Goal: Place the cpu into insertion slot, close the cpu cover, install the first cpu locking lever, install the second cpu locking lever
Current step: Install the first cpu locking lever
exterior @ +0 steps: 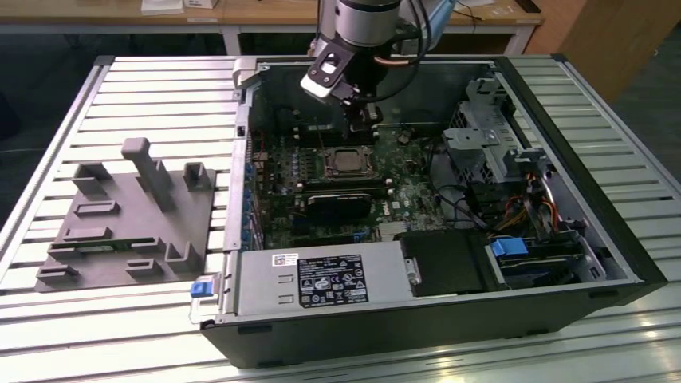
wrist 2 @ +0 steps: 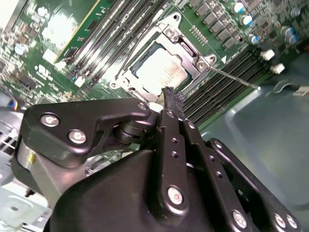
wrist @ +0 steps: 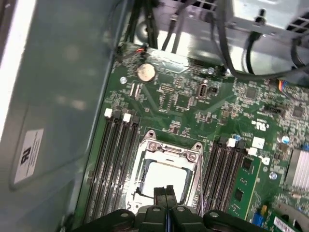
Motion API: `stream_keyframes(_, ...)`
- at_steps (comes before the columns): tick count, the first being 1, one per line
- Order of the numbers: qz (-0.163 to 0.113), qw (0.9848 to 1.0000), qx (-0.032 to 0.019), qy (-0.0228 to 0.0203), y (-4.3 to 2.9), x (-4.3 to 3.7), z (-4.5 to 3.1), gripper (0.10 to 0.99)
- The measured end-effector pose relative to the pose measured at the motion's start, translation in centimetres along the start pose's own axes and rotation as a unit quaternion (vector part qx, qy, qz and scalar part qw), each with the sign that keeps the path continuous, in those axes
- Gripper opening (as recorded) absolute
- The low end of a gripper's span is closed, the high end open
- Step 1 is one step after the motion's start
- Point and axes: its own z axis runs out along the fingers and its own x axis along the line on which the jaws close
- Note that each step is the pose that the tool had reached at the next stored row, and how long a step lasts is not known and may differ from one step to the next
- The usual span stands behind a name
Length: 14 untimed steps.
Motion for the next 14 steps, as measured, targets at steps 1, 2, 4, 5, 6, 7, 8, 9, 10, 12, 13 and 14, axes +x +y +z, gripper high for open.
stream_keyframes(1,-0.008,1.0,0.0001,0.0,0.0,0.0,0.0,0.118)
stream_keyframes(2,-0.016,0.9999,0.0002,0.0,0.0,0.0,0.0,0.118)
stream_keyframes(4,-0.029,0.9996,0.0004,0.0,0.0,0.0,0.0,0.118)
stream_keyframes(5,-0.034,0.9994,0.0004,0.0001,0.0,0.0,0.0,0.118)
stream_keyframes(6,-0.04,0.9992,0.0005,0.0001,0.0,0.0,0.0,0.118)
stream_keyframes(7,-0.045,0.999,0.0006,0.0001,0.0,0.0,0.0,0.118)
stream_keyframes(8,-0.05,0.9987,0.0007,0.0001,0.0,0.0,0.0,0.118)
stream_keyframes(9,-0.056,0.9984,0.0007,0.0001,0.0,0.0,0.0,0.118)
stream_keyframes(10,-0.061,0.9981,0.0008,0.0001,0.0,0.0,0.0,0.118)
stream_keyframes(12,-0.07,0.9975,0.0009,0.0001,0.0,0.0,0.0,0.118)
stream_keyframes(13,-0.075,0.9972,0.001,0.0001,0.0,0.0,0.0,0.118)
stream_keyframes(14,-0.08,0.9968,0.001,0.0001,0.0,0.0,0.0,0.118)
